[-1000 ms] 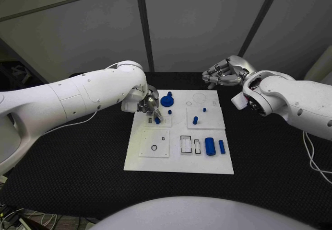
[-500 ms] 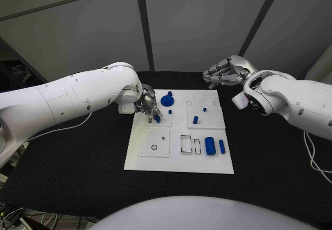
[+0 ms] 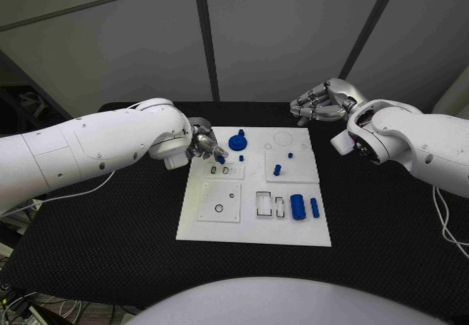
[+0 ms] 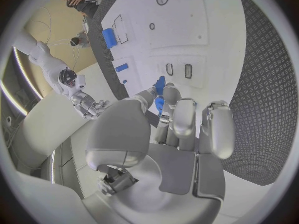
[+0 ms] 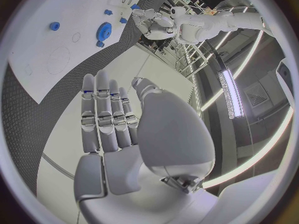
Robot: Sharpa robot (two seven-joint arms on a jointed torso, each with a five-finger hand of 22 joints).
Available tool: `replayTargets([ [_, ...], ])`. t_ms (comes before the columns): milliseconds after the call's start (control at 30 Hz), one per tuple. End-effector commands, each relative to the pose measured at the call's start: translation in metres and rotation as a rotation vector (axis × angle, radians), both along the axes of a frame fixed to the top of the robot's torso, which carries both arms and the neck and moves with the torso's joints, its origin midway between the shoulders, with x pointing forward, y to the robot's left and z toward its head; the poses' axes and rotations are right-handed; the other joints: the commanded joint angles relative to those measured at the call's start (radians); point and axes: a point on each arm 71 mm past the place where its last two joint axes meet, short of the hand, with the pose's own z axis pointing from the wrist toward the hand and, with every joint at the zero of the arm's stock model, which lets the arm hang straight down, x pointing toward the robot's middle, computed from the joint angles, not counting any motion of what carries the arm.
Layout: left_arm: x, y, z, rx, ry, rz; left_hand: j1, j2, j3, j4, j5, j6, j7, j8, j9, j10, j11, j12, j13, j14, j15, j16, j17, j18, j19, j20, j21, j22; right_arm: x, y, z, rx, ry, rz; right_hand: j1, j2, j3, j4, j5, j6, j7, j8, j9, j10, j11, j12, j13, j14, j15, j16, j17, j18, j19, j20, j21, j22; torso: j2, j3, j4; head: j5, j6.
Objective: Assemble the parts on the task board
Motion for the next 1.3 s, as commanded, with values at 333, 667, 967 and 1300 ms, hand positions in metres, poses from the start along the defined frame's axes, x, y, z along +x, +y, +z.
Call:
replayTargets([
  [333,-0.02,0.001,-0.005,-0.101,-0.365,0.151,-0.017,-0.021,0.195,-0.152,0.003,-0.004,-0.006,0.019,0.019,0.034,-0.017,0.011,0.005,0.024,-0.013,0.008,0.003,-0.011,0.021,-0.003,0.023,0.171,0.0,-0.003,0.002,0.001,-0.011,0.0,-0.009,0.0,-0.005,0.002,0.005,0.0,0.004,-0.001,-0.001,0.004,0.003,-0.001,0.001,0.005,0.0,-0.004,0.001,0.012,0.007,0.001,-0.006,-0.001,-0.005,0.0035,0.0045,0.002,-0.003],
  [667,-0.034,-0.005,-0.015,-0.125,-0.486,0.156,-0.019,-0.032,0.215,-0.152,0.003,-0.004,-0.007,0.024,0.026,0.04,-0.019,0.015,0.008,0.024,-0.016,0.009,0.003,-0.012,0.025,-0.006,0.028,0.175,0.0,-0.003,0.002,0.001,-0.012,-0.001,-0.011,0.0,-0.005,0.002,0.005,-0.001,0.005,-0.002,-0.001,0.003,0.003,-0.001,0.001,0.005,0.0,-0.006,0.001,0.012,0.007,0.001,-0.007,-0.002,-0.004,0.0028,0.004,0.001,-0.002],
  [967,-0.042,-0.008,-0.026,-0.104,-0.476,0.149,-0.02,-0.036,0.221,-0.151,0.003,-0.004,-0.008,0.026,0.028,0.043,-0.019,0.018,0.01,0.024,-0.016,0.009,0.003,-0.014,0.028,-0.006,0.034,0.179,0.0,-0.003,0.002,0.0,-0.013,0.0,-0.011,0.0,-0.005,0.002,0.005,-0.001,0.005,-0.002,-0.001,0.003,0.003,-0.001,0.001,0.005,0.0,-0.006,0.001,0.012,0.007,0.001,-0.007,-0.002,-0.004,0.0026,0.0038,0.002,-0.004],
  [1300,-0.046,-0.009,-0.034,-0.064,-0.448,0.137,-0.02,-0.037,0.224,-0.151,0.003,-0.004,-0.008,0.027,0.029,0.044,-0.019,0.019,0.012,0.024,-0.017,0.009,0.004,-0.014,0.029,-0.007,0.036,0.18,0.0,-0.002,0.002,-0.007,-0.018,0.005,-0.011,0.0,-0.005,0.002,0.005,-0.001,0.005,-0.002,-0.001,0.002,0.003,-0.002,0.001,0.004,0.0,-0.006,0.001,0.012,0.007,0.002,-0.008,-0.002,-0.004,0.0018,0.0035,0.001,-0.003],
])
